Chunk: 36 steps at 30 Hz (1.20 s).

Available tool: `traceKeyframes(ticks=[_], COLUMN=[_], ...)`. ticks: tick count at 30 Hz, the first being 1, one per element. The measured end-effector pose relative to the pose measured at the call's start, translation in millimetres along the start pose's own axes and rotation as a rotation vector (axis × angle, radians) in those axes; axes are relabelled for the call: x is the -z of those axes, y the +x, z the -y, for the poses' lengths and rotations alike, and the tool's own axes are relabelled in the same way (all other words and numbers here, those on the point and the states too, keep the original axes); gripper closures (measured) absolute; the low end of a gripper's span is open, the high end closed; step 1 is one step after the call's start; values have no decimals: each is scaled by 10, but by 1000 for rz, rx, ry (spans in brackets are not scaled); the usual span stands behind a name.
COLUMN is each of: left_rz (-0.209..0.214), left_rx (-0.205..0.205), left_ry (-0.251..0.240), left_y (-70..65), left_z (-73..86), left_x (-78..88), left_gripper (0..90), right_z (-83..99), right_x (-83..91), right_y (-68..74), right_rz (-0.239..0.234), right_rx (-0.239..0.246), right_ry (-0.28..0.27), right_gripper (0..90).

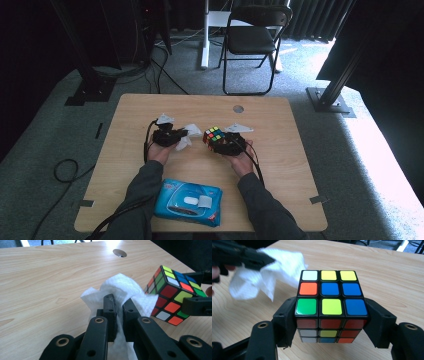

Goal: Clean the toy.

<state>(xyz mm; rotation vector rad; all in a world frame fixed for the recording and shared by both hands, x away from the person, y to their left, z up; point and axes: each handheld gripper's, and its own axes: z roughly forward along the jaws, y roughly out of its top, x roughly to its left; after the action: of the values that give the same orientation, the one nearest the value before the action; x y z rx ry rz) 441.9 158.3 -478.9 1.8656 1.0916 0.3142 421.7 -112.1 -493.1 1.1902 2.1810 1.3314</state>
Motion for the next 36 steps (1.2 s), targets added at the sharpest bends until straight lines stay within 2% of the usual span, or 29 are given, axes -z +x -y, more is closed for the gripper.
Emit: traceKeyframes(ticks=[2, 5, 12, 18, 36], left_rz=[-2, -9, -18, -18, -38], left_rx=[3, 4, 7, 6, 0], left_ry=[-1, -2, 6, 12, 52], left_y=[10, 34, 63, 61, 92], left_z=[3, 12, 52, 80, 187], left_x=[8, 28, 45, 42, 6], left_gripper=[849, 849, 847, 845, 837], right_z=[18, 91, 177, 220, 291], right_x=[-4, -27, -50, -74, -122], right_y=[-1, 0, -32, -21, -3], right_rz=[4, 29, 32, 43, 45], right_rx=[6, 40, 40, 72, 110], right_ry=[3, 27, 39, 51, 75], right_gripper=[342, 342, 342, 342, 341])
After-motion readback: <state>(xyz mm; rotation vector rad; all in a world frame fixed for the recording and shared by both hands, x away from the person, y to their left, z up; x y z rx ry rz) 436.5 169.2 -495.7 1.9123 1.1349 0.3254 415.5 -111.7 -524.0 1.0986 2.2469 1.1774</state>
